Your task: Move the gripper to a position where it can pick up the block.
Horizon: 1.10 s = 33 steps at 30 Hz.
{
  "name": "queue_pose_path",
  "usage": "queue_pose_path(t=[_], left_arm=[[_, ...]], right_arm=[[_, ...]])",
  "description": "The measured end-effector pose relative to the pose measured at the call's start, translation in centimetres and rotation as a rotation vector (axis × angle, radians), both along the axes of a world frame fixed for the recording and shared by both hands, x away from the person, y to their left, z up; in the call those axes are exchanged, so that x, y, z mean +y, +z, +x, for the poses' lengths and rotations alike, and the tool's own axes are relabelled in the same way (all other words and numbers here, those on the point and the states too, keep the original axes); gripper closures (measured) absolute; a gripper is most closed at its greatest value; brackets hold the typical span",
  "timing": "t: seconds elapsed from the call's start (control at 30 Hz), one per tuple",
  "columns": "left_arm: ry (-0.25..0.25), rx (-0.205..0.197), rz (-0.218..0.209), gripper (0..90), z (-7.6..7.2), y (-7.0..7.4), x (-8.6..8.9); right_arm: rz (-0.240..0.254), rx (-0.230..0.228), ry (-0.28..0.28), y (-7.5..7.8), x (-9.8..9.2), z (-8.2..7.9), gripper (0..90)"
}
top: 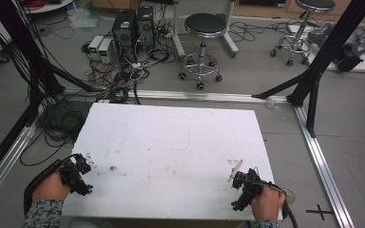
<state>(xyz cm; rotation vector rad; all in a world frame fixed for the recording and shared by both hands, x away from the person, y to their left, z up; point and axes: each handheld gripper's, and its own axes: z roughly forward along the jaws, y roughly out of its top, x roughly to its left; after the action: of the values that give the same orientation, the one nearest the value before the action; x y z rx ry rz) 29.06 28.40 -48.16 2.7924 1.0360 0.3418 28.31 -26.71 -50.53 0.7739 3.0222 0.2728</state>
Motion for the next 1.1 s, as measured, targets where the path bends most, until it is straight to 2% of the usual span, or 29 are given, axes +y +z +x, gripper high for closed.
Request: queue_pose_path(t=[0.23, 0.27, 0.37, 0.4, 0.5, 0.6, 0.87, 1.03, 1.1], left_arm=[[0.0, 0.0, -0.001, 20.4, 0.0, 0.1, 0.1], [-0.001, -0.001, -0.001, 20.4, 0.0, 0.1, 0.1], [0.003, -0.008, -0.001, 20.4, 0.0, 0.1, 0.1], [0.002, -0.011, 0.002, 20.4, 0.0, 0.2, 0.1], [0.009, -0.018, 0.0, 20.4, 0.0, 0.2, 0.2], [0.015, -0.024, -0.003, 20.4, -0.1, 0.4, 0.2], [0.01, -0.032, 0.005, 20.3, -0.1, 0.5, 0.2], [0.009, -0.031, 0.003, 20.3, -0.1, 0.5, 0.3], [0.016, -0.033, -0.011, 20.3, -0.1, 0.4, 0.3]], right_arm=[[0.02, 0.001, 0.02, 0.5, -0.2, 0.2, 0.8], [0.032, 0.001, 0.037, 0.7, -0.3, 0.4, 0.9], [0.031, 0.009, 0.058, 0.9, -0.4, 0.5, 0.8], [0.028, 0.015, 0.082, 1.2, -0.6, 0.6, 0.8], [0.028, 0.019, 0.095, 1.4, -0.8, 0.7, 0.8], [0.04, 0.011, 0.131, 2.0, -1.6, 0.8, 0.8], [0.067, -0.002, 0.162, 3.3, -3.6, 0.5, 0.8], [0.062, 0.002, 0.193, 3.6, -4.5, 0.3, 0.8], [0.051, 0.004, 0.216, 3.6, -4.7, 0.2, 0.9]])
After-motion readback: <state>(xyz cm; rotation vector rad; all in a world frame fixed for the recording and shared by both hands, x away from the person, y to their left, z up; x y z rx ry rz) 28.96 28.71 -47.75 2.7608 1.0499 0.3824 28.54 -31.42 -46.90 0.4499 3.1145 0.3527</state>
